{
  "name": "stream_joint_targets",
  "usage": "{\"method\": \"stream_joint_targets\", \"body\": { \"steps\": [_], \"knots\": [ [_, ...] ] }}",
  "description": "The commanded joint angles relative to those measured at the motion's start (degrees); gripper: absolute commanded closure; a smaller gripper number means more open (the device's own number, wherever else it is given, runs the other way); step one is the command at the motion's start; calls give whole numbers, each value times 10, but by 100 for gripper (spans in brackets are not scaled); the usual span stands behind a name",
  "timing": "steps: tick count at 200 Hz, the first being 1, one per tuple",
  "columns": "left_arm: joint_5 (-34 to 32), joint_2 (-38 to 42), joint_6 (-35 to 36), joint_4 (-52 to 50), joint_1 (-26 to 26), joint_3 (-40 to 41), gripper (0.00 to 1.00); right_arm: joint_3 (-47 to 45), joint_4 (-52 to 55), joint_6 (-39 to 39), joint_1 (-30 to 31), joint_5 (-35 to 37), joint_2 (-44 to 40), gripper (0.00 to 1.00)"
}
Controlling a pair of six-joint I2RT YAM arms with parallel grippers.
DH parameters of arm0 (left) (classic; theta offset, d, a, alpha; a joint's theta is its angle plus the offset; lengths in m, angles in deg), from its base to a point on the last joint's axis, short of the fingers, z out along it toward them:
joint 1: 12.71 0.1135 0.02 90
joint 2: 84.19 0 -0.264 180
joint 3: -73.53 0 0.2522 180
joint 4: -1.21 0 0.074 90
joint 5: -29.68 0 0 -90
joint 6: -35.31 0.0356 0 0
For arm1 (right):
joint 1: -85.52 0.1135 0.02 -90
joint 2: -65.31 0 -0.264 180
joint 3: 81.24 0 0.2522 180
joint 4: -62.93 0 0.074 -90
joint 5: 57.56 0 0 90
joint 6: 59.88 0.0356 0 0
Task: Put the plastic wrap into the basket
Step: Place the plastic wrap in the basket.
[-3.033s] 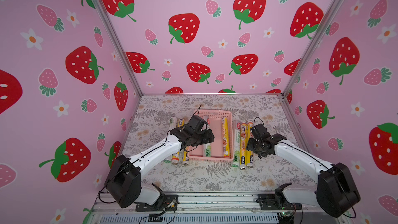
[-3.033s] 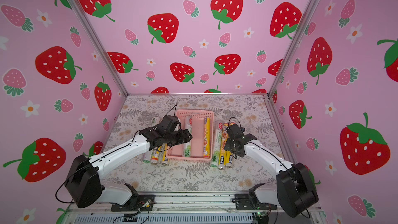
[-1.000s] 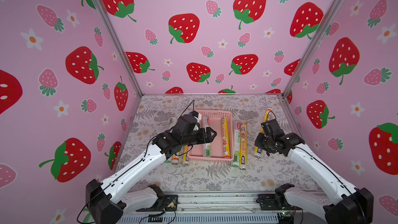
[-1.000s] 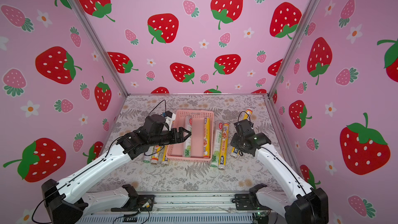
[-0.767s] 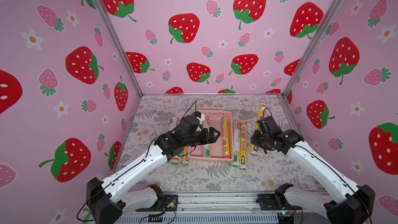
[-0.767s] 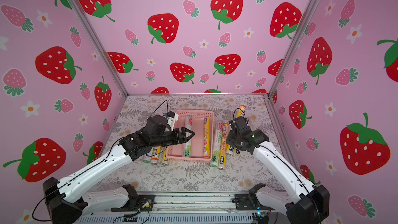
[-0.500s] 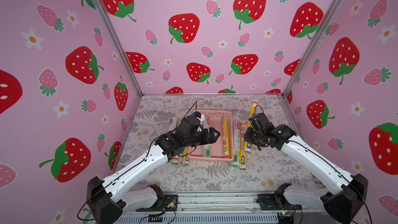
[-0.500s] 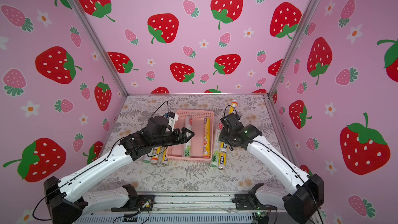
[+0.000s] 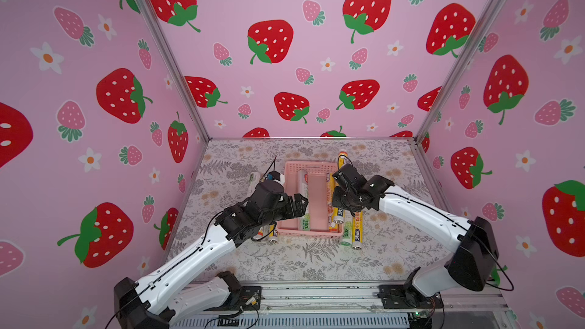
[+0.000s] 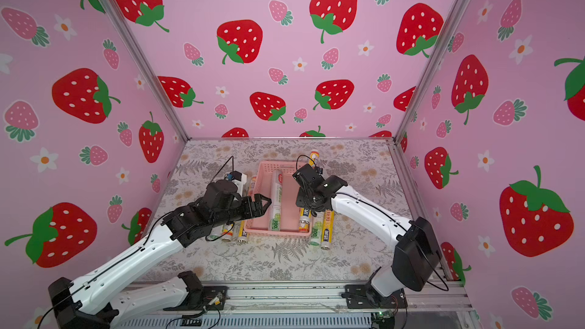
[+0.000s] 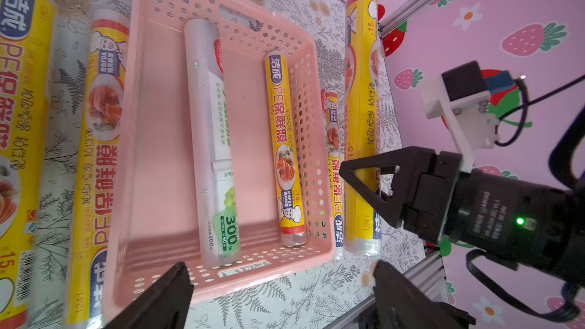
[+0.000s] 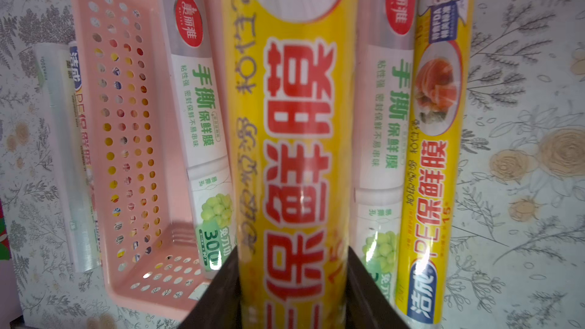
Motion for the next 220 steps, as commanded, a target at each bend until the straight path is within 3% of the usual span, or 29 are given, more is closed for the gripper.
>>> {"method": "stream_joint_targets", "body": {
  "steps": [1, 51, 147, 220],
  "knots": [
    [-6, 14, 11, -27, 22, 16, 5, 29, -22, 7, 15, -10, 23, 76],
    [19, 41, 1, -30, 63, 42, 5, 39, -36, 9, 24, -22, 69, 76],
    [21, 30, 2, -33, 64, 47, 5, 77, -36, -3, 33, -27, 168, 76],
    [22, 18, 5, -29, 64, 47, 5, 71, -38, 4, 49, -13, 190, 79]
  ]
}}
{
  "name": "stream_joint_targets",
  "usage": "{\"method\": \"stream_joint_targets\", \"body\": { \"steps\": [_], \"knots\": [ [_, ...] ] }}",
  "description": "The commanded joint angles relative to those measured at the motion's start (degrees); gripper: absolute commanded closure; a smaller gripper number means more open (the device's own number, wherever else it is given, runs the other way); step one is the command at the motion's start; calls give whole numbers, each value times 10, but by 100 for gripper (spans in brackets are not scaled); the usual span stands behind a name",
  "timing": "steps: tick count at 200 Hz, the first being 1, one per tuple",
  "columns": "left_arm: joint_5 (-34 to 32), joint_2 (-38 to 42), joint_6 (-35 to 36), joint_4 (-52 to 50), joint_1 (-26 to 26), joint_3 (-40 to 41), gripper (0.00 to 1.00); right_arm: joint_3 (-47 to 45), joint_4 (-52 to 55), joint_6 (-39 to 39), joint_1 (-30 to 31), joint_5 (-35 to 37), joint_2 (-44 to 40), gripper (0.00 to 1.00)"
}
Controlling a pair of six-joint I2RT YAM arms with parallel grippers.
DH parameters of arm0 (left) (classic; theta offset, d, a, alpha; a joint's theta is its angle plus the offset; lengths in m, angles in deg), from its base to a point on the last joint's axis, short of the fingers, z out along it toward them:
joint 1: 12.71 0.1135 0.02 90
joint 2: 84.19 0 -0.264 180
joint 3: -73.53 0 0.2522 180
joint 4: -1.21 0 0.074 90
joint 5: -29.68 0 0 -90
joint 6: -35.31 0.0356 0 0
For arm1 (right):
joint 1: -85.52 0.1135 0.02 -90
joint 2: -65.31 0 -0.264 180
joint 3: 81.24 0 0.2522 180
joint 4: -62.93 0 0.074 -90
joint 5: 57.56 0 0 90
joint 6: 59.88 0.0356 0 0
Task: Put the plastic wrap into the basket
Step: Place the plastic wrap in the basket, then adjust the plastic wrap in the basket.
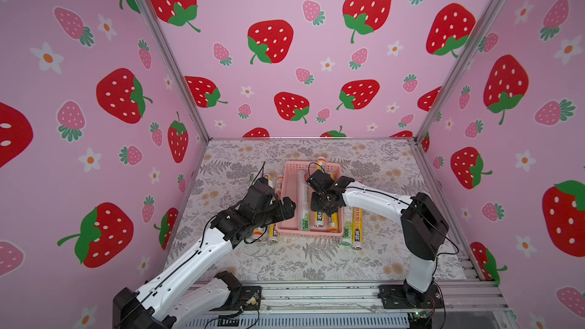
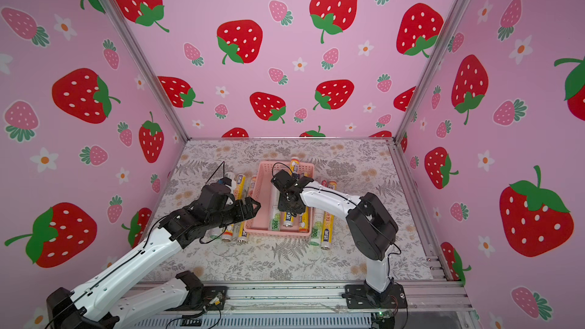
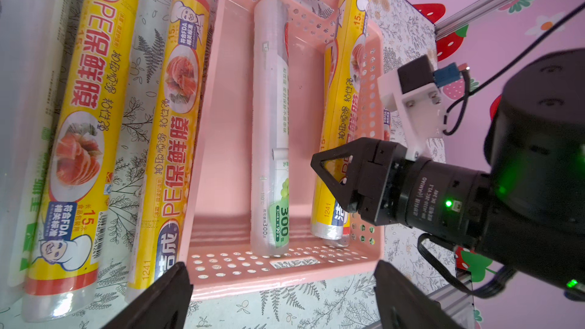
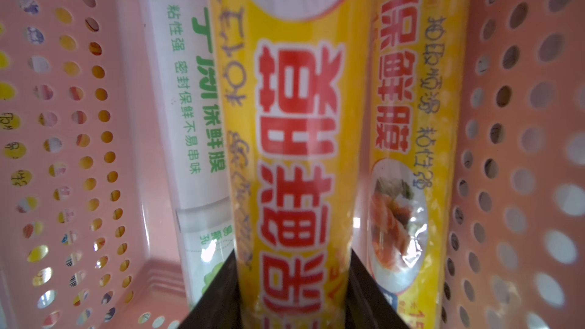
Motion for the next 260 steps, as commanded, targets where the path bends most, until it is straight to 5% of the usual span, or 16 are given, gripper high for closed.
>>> {"method": "stream_joint_targets", "body": {
  "steps": [1, 130, 146, 170, 260],
  "knots": [
    [4, -2, 9, -5, 2, -2, 5, 3, 12, 7, 13, 8, -1, 79],
    [7, 2, 14, -11, 2, -6, 5, -14, 34, 35, 52, 26, -22, 78],
    [8, 0, 15, -12, 1, -6, 5, -17, 33, 37, 53, 26, -14, 70],
    [8, -4, 17, -12, 2, -7, 5, -18, 33, 39, 52, 30, -3, 43],
    [-16, -11, 23, -10, 2, -7, 5, -16, 4, 3, 38, 46, -28, 34]
  ]
}}
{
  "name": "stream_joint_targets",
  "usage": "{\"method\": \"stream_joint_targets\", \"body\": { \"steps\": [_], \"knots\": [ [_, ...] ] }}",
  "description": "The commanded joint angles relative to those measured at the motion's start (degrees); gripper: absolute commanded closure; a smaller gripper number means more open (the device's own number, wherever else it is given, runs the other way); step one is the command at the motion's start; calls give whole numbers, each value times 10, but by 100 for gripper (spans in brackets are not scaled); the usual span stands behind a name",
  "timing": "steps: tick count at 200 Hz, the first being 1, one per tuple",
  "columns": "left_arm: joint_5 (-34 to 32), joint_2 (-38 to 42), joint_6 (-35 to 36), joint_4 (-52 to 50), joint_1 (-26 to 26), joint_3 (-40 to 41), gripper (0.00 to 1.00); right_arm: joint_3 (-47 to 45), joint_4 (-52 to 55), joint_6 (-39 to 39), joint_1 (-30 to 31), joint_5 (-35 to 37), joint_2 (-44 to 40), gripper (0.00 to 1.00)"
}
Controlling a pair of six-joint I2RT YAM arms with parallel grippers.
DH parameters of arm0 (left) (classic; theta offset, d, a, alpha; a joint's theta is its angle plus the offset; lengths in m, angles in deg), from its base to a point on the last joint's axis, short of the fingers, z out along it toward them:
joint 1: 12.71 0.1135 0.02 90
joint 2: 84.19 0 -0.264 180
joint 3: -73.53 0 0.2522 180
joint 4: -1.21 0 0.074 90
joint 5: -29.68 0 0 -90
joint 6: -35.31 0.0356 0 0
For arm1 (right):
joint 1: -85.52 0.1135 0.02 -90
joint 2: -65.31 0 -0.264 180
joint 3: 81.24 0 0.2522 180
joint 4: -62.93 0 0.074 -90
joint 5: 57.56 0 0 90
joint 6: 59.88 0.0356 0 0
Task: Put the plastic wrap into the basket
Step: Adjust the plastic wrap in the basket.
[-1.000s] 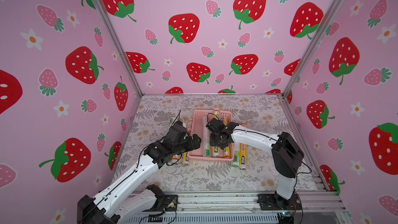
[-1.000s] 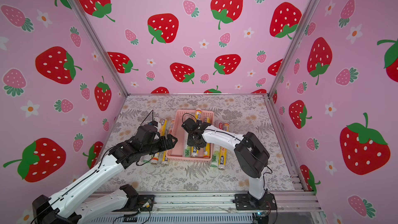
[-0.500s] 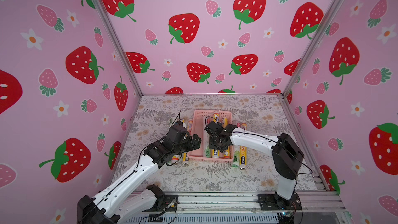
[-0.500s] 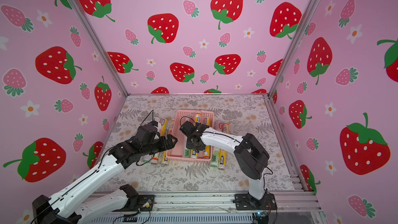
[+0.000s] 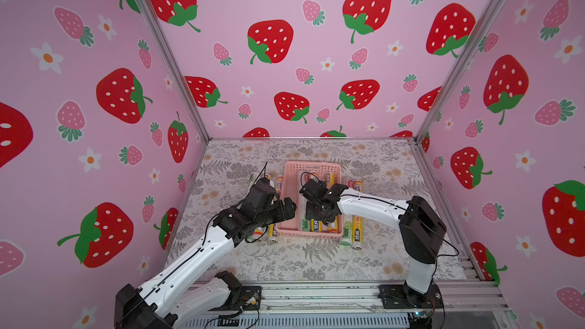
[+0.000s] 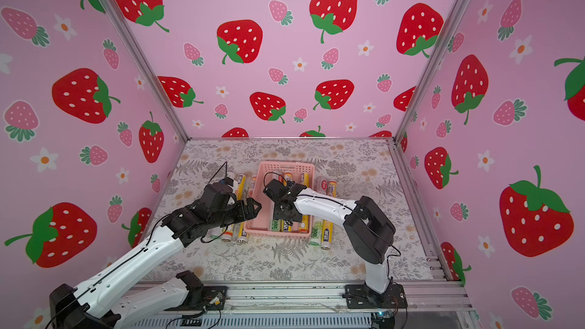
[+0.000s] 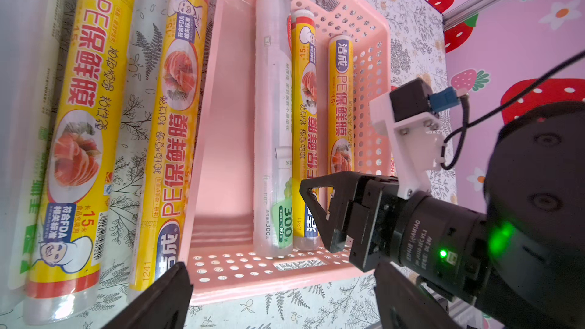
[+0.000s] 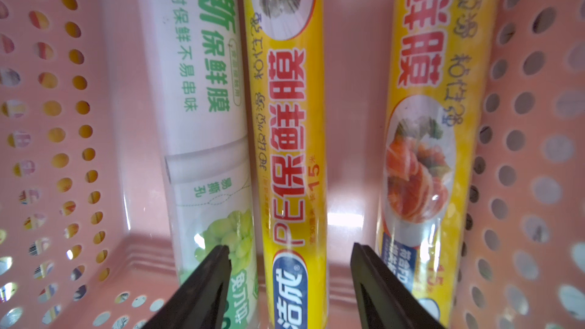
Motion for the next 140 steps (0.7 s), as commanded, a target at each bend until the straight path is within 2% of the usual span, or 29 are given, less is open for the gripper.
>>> {"method": "stream_joint_targets", "body": {
  "steps": [1, 64, 140],
  "knots": [
    [-15, 0, 11, -10, 2, -7, 5, -6, -14, -22, -11, 5, -23, 34],
    [-37, 31, 13, -23, 17, 26, 4, -31, -107, -96, -60, -68, 8, 35],
    [-43, 62, 14, -33, 28, 53, 6, -3, -167, -120, -60, -141, 40, 35]
  ]
}}
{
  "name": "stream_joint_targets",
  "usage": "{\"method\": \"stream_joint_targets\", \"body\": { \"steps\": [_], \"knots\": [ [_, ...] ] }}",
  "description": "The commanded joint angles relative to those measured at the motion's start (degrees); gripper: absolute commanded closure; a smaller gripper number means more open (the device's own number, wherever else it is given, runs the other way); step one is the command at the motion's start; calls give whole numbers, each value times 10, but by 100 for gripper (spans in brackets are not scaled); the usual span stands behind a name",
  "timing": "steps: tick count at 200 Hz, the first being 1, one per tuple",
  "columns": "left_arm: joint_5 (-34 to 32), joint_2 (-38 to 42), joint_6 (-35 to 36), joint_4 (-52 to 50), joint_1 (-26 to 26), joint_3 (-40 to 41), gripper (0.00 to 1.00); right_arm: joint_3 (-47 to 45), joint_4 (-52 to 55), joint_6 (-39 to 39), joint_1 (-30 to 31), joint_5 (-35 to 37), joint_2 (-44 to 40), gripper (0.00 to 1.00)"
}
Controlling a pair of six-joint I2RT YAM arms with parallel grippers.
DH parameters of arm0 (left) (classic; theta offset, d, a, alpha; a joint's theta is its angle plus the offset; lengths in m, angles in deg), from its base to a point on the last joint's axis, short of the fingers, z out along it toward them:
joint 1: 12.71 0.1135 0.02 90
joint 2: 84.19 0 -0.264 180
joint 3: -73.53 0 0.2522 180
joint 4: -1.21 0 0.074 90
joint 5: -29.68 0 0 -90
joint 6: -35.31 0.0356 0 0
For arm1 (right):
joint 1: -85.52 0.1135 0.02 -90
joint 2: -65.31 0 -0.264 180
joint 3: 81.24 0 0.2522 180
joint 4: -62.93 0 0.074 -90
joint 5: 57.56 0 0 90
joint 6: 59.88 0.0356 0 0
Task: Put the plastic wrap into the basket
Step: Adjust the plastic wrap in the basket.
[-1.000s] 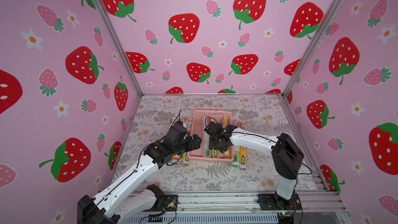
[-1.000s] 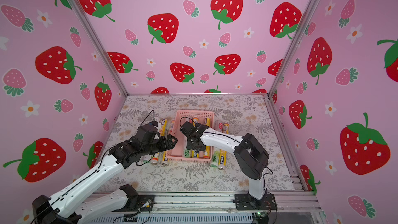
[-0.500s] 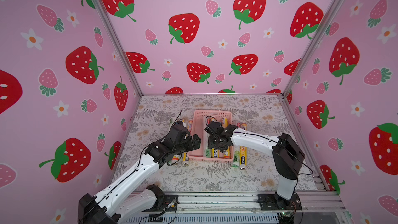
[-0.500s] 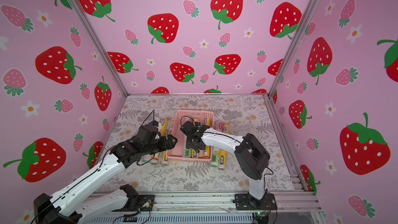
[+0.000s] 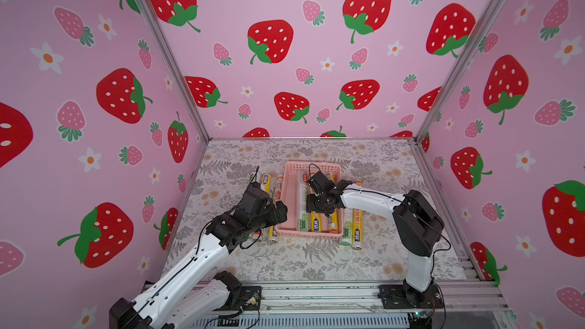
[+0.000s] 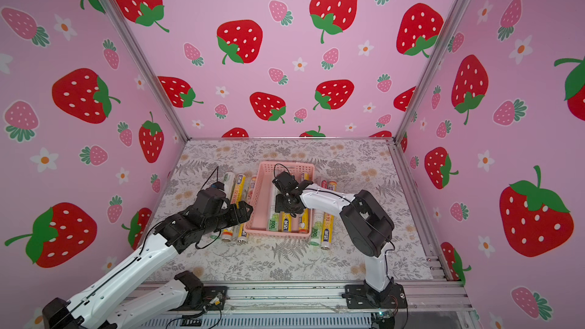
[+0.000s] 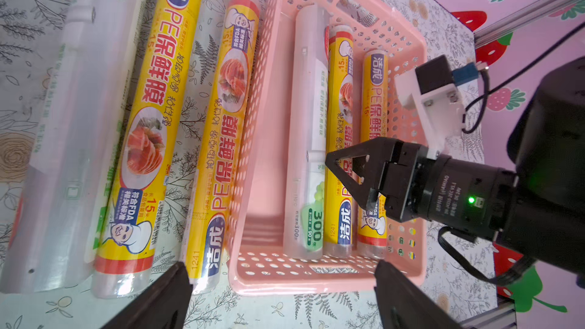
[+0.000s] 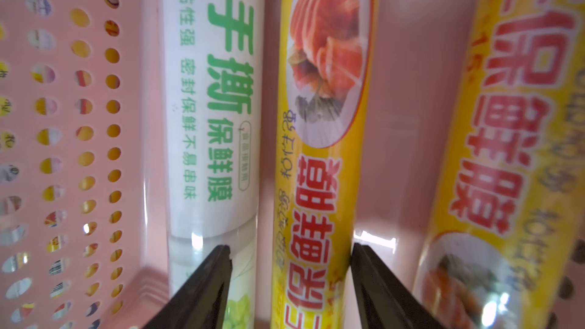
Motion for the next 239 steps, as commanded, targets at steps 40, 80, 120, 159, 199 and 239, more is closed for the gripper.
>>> {"method": "stream_joint_targets", "body": {
  "steps": [40, 80, 120, 159, 199, 239],
  "knots": [
    [19, -9, 8, 28, 3, 43, 10, 26, -56, -20, 3, -59, 8, 35],
    [16, -19, 4, 33, 3, 47, 12, 23, -52, -20, 3, -20, -24, 35],
    [25, -29, 12, 44, 3, 51, 15, 0, 4, -26, 1, 58, -120, 36],
    [63, -39, 17, 62, 3, 47, 17, -54, 118, 16, -25, 154, -227, 37],
    [71, -34, 17, 61, 2, 41, 16, -176, 168, 59, -79, 168, -328, 37],
    [75, -27, 11, 62, 0, 41, 16, -271, 129, 56, -118, 100, -345, 35]
  ]
}}
